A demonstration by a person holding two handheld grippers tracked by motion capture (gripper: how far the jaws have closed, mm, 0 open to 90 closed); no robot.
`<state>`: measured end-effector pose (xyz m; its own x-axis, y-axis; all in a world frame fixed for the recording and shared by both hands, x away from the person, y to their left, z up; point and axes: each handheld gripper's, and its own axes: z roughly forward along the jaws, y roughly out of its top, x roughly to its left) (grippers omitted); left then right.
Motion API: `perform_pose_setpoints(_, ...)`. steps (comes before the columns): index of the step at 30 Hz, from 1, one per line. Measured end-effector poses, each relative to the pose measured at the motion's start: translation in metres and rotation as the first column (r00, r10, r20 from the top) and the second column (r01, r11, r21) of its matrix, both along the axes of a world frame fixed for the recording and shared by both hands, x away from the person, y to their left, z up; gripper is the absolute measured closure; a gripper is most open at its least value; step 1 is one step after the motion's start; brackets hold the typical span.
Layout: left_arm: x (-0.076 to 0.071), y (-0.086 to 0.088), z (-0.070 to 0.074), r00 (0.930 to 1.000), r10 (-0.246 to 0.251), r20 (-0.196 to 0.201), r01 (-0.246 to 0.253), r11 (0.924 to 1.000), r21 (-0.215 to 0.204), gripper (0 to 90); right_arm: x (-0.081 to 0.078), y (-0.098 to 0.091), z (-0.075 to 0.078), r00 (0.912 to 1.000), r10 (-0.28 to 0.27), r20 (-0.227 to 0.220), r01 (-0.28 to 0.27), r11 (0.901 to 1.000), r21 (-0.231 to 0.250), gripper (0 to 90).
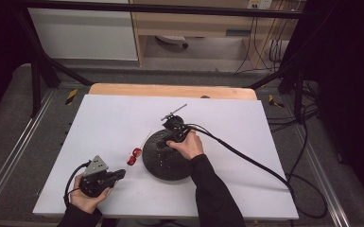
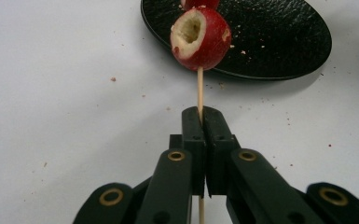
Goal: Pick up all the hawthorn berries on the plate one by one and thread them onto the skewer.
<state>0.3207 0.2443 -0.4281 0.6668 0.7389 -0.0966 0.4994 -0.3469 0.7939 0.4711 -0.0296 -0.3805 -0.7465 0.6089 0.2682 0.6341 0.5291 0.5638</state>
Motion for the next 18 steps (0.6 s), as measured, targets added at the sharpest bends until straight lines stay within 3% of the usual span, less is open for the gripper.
perform_pose_setpoints(5,0.000,0.000,0.000,1.0000,-0.002,0.000,0.002,1.0000,-0.001,88.1,-0.010,-0.010,0.003,0.9996,-0.020,0.020,0.019,0.9981,0.059,62.0)
perform_pose_setpoints(9,-0.001,-0.001,0.000,1.0000,-0.005,-0.001,0.005,1.0000,0.001,88.1,-0.018,-0.019,0.002,0.9982,-0.048,0.036,0.043,0.9908,0.128,62.0)
perform_pose_setpoints(13,-0.001,-0.002,0.000,1.0000,-0.007,0.000,0.007,1.0000,-0.001,88.1,-0.029,-0.027,-0.002,0.9954,-0.079,0.054,0.067,0.9770,0.203,62.0)
perform_pose_setpoints(18,-0.002,-0.004,0.000,0.9999,-0.013,0.001,0.013,0.9999,0.003,88.1,-0.043,-0.036,-0.008,0.9895,-0.129,0.064,0.104,0.9470,0.304,62.0)
